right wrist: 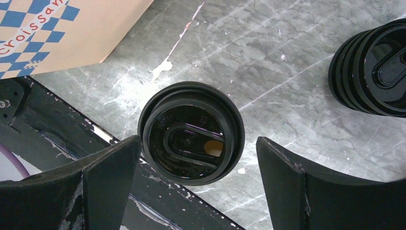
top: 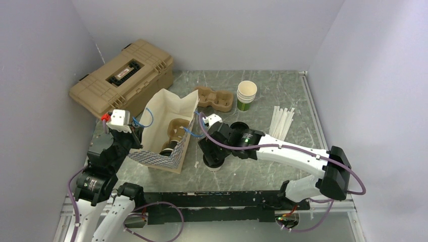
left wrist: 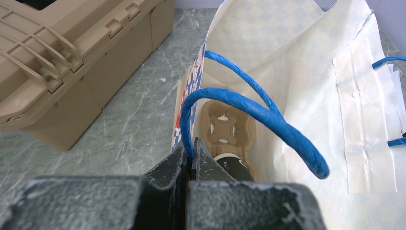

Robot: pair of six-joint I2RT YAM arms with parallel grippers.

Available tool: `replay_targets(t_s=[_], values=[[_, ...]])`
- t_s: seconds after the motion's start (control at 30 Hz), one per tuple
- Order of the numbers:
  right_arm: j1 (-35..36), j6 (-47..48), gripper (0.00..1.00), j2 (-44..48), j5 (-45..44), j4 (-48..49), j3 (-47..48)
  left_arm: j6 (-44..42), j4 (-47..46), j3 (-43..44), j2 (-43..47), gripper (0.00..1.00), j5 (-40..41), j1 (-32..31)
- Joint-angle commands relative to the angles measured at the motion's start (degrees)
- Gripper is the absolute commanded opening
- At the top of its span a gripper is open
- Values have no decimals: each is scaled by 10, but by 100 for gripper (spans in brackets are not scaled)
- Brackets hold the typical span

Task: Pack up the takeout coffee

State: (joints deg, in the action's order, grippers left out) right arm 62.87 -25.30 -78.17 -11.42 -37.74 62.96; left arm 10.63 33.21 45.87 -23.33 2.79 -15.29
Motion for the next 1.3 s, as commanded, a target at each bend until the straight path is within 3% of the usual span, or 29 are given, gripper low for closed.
replay_targets(t_s=[0.0, 0.27, 0.83, 1.27], values=[[9, 10, 92, -11, 2, -6, 26, -2, -39, -1, 1, 0, -14, 4], [21, 12, 86, -28, -2, -19, 39, -1, -40, -2, 1, 0, -15, 6], [22, 13, 57, -21, -7, -24, 40, -1, -39, -1, 0, 0, -15, 6], [22, 21, 54, 108, -62, -116, 114, -10, -53, -1, 3, 0, -26, 6]])
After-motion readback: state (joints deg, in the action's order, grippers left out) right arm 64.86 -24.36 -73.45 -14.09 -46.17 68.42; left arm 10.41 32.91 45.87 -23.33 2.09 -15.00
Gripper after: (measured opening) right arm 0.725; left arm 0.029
